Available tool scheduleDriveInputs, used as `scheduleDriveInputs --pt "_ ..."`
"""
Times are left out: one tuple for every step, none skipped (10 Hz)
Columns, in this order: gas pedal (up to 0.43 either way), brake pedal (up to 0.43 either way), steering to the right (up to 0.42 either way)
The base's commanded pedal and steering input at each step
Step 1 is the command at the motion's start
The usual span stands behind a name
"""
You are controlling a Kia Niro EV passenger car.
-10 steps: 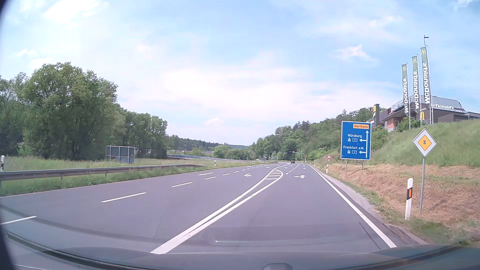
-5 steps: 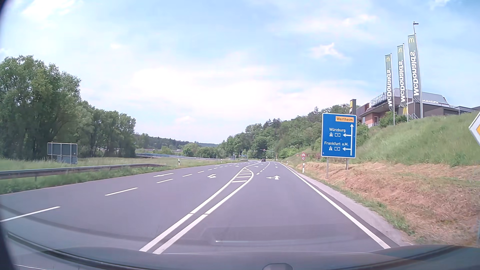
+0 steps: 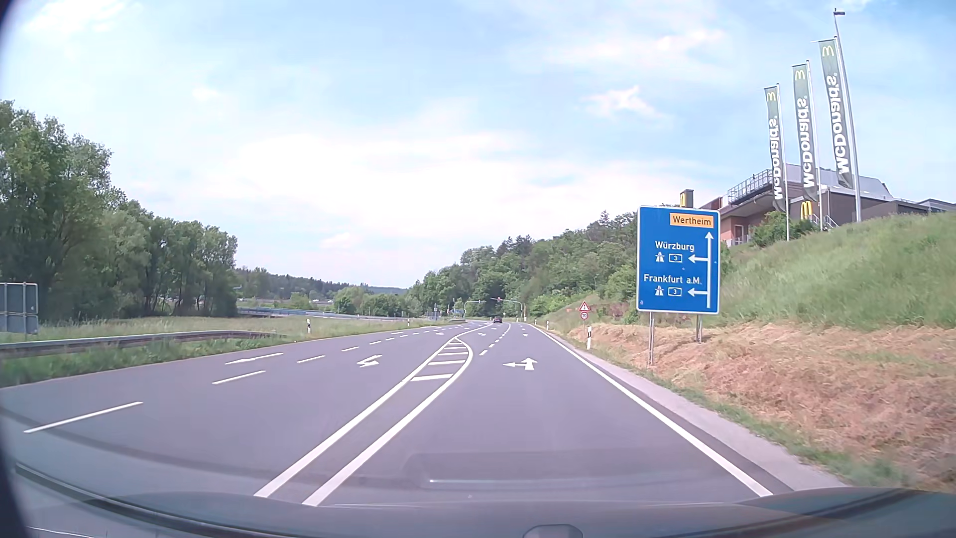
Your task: Follow the waypoints while adhering to traffic rules and regulations
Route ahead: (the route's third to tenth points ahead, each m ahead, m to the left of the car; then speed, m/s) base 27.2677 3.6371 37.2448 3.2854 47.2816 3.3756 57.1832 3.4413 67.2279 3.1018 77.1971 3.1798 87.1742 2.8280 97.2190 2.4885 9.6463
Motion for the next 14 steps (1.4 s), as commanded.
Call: scheduleDriveInputs --pt "0.378 0.000 0.002" --pt "0.378 0.000 0.002" --pt "0.378 0.000 0.002" --pt "0.378 0.000 0.002" --pt "0.378 0.000 0.002" --pt "0.378 0.000 0.002" --pt "0.378 0.000 -0.001" --pt "0.378 0.000 -0.004" --pt "0.378 0.000 -0.006" --pt "0.378 0.000 -0.006" --pt "0.378 0.000 -0.007" --pt "0.378 0.000 -0.009" --pt "0.378 0.000 -0.012" --pt "0.378 0.000 -0.014"
